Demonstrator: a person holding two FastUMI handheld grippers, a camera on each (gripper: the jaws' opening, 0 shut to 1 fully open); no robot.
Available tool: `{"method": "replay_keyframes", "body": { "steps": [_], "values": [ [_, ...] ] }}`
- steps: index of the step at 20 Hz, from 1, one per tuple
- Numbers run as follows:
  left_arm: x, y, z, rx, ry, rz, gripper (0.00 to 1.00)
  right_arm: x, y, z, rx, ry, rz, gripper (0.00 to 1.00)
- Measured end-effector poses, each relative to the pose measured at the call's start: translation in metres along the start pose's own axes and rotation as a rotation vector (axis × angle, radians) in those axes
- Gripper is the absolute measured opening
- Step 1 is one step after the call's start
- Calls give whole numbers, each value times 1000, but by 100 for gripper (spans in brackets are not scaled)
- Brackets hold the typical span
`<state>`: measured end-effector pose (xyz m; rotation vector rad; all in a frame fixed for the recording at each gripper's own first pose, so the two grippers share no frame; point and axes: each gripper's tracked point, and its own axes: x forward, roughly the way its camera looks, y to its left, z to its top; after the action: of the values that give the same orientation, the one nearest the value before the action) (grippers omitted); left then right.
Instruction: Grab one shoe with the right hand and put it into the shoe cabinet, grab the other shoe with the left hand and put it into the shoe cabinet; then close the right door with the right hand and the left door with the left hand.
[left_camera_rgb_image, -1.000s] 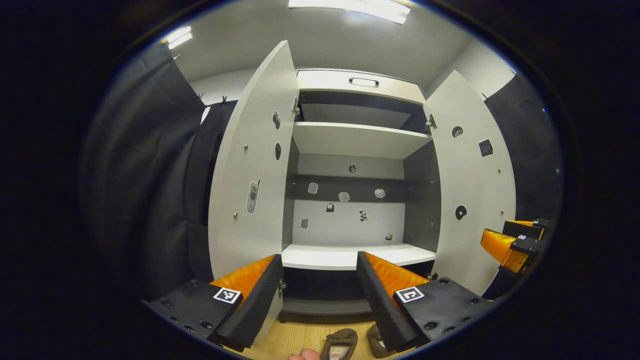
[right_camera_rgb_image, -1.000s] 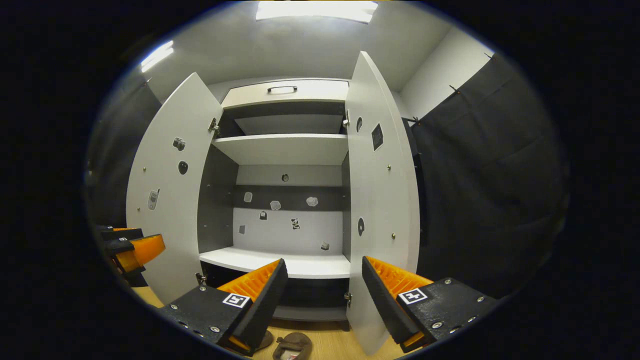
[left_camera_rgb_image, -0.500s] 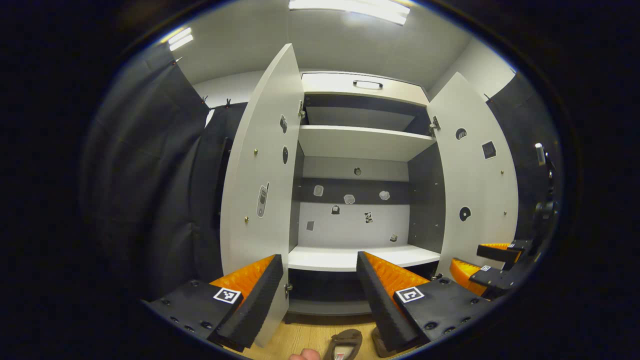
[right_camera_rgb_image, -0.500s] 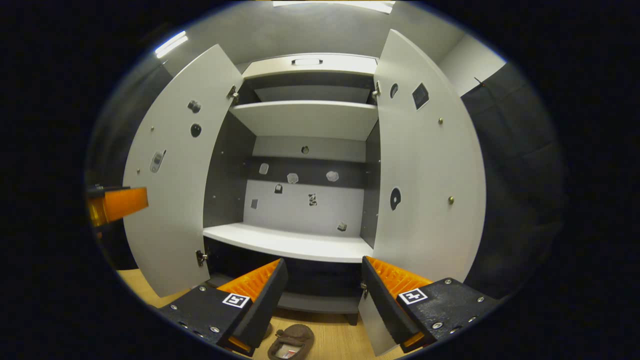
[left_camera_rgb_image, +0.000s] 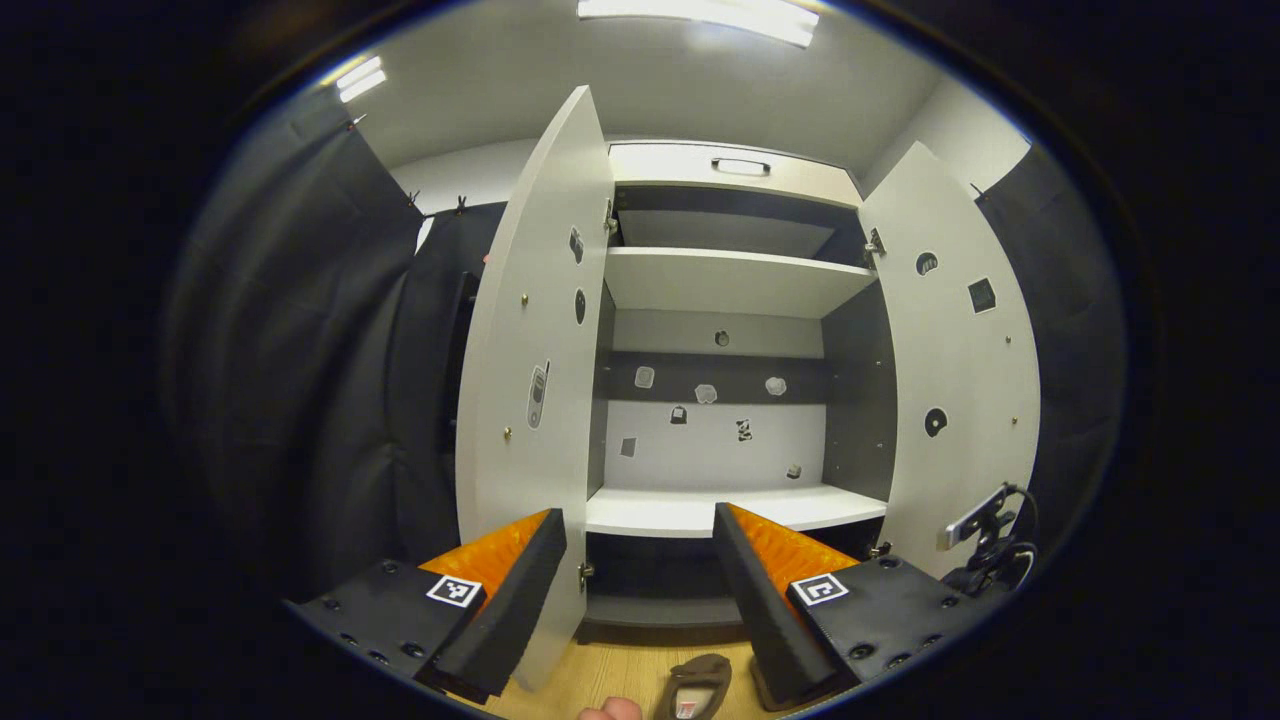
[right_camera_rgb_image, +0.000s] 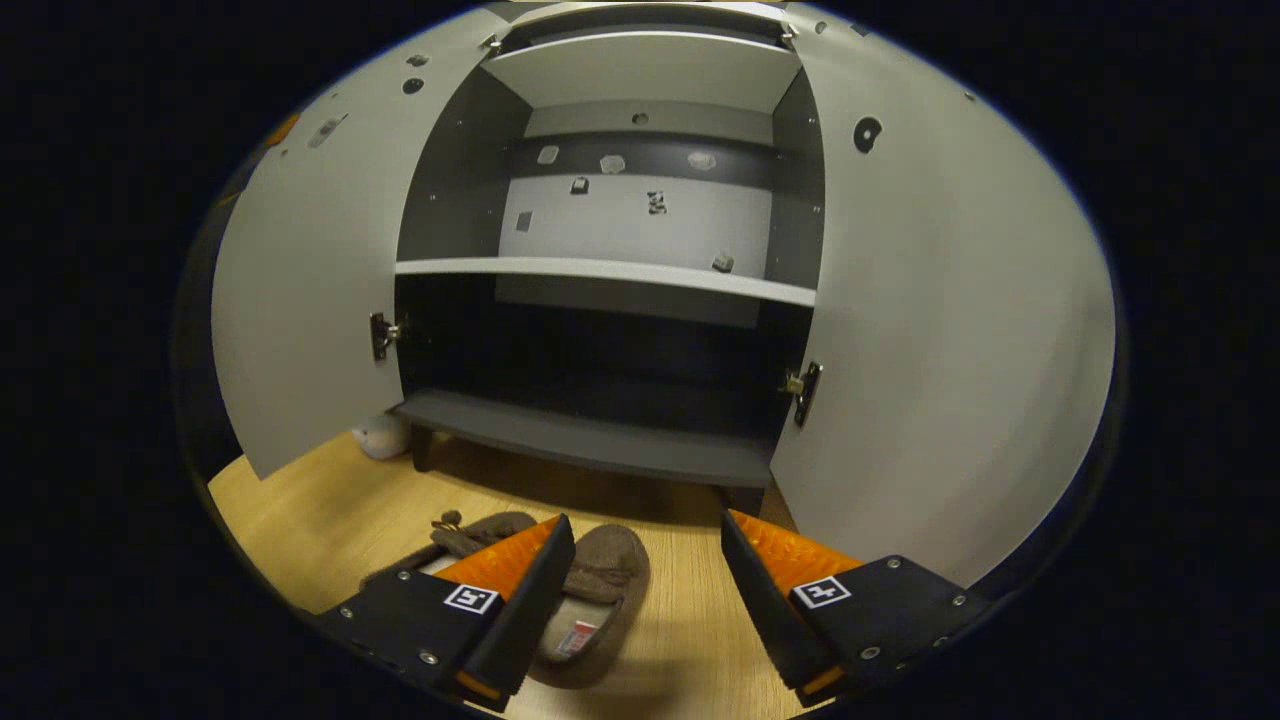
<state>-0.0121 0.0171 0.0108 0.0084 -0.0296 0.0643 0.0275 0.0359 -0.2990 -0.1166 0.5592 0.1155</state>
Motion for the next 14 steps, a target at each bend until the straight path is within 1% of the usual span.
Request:
{"method": "replay_keyframes", "body": {
  "steps": [4,8,9,10,11,12,13,14],
  "values": [
    [-1,2,-2,6,4,7,96,14,5,-60,-19,147,12,90],
    [-2,3,-6,1,15,7,96,34,4,-102,-40,272,6,87],
    [-2,4,-6,3,15,10,96,38,6,-107,-31,293,12,87],
    [-2,5,-6,2,15,12,96,44,9,-108,-4,290,20,86],
    [-2,6,-7,1,15,14,96,52,6,-108,1,284,2,85],
    [-3,8,-7,0,16,16,99,58,-1,-108,-9,286,-11,83],
    [-3,9,-8,-3,18,18,96,65,-2,-112,-13,298,-11,83],
    [-2,9,-8,-4,19,19,96,70,0,-117,-10,310,-9,83]
  ]
}}
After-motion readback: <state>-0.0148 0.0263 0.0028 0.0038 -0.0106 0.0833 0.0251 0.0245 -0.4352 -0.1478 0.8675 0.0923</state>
